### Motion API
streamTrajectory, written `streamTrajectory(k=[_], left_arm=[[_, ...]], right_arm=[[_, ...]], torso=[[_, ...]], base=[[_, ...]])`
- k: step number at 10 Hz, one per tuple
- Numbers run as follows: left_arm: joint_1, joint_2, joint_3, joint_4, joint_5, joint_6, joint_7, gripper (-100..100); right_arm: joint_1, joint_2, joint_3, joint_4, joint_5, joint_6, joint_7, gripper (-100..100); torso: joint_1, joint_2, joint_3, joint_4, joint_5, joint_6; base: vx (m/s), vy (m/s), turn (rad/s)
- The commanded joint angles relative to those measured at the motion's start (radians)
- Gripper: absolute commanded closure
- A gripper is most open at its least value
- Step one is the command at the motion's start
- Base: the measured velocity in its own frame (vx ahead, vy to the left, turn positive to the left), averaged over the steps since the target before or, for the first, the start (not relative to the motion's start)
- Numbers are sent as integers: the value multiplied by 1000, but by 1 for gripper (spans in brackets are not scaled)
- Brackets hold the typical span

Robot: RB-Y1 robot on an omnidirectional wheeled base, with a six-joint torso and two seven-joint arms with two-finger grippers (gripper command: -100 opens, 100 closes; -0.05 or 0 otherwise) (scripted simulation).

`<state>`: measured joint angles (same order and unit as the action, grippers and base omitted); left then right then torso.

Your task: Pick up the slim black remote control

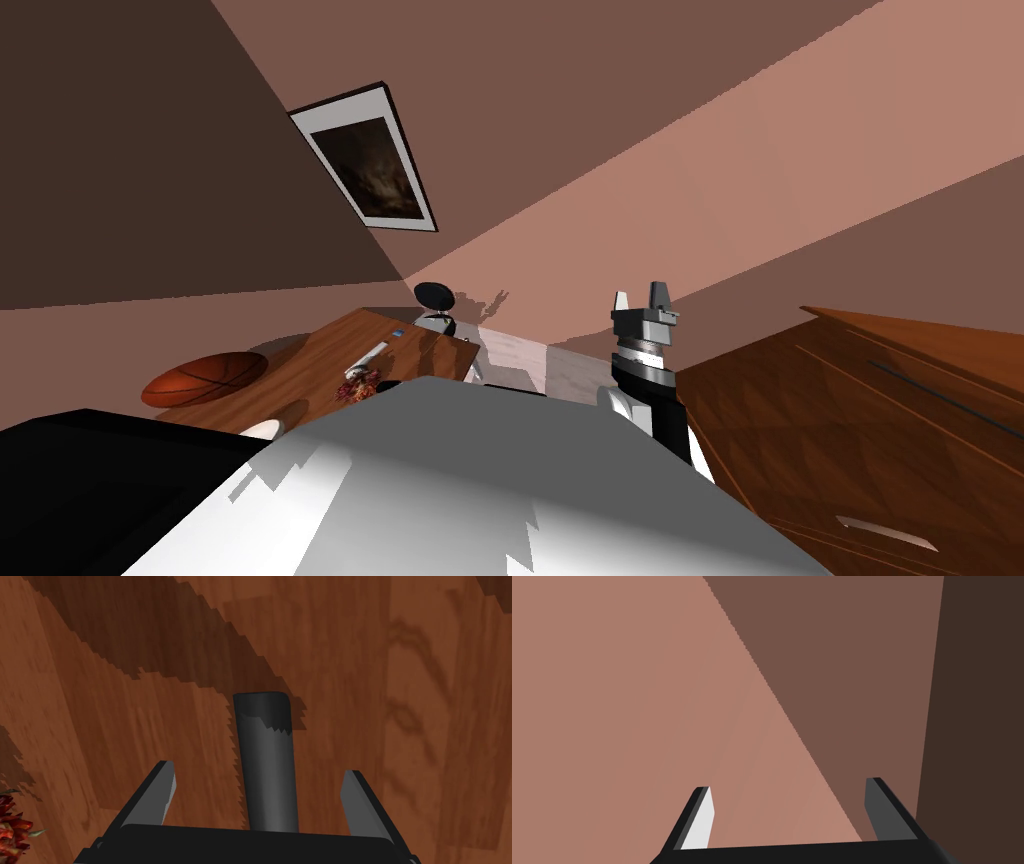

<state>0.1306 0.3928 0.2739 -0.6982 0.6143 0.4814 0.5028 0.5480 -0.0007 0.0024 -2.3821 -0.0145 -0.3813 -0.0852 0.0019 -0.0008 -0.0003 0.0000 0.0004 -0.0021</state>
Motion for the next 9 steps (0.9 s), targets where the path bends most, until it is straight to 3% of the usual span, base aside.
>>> streamTrajectory(k=[1,3,4,9], left_arm=[[-16,13,-1,50,31,17,-2,-100],[-28,31,-2,119,58,64,21,-100],[-28,31,-2,111,58,64,21,-100],[-39,54,-5,197,87,112,45,-100]], right_arm=[[0,0,0,0,0,0,0,0],[0,0,0,0,0,0,0,0],[0,0,0,0,0,0,0,0],[0,0,0,0,0,0,0,0]], torso=[[0,0,0,0,0,0],[1,1,1,0,0,0],[3,2,1,0,1,0],[0,0,0,0,0,0]], base=[[-19,16,-144],[-48,55,-192],[-34,46,-47],[-18,14,-57]])
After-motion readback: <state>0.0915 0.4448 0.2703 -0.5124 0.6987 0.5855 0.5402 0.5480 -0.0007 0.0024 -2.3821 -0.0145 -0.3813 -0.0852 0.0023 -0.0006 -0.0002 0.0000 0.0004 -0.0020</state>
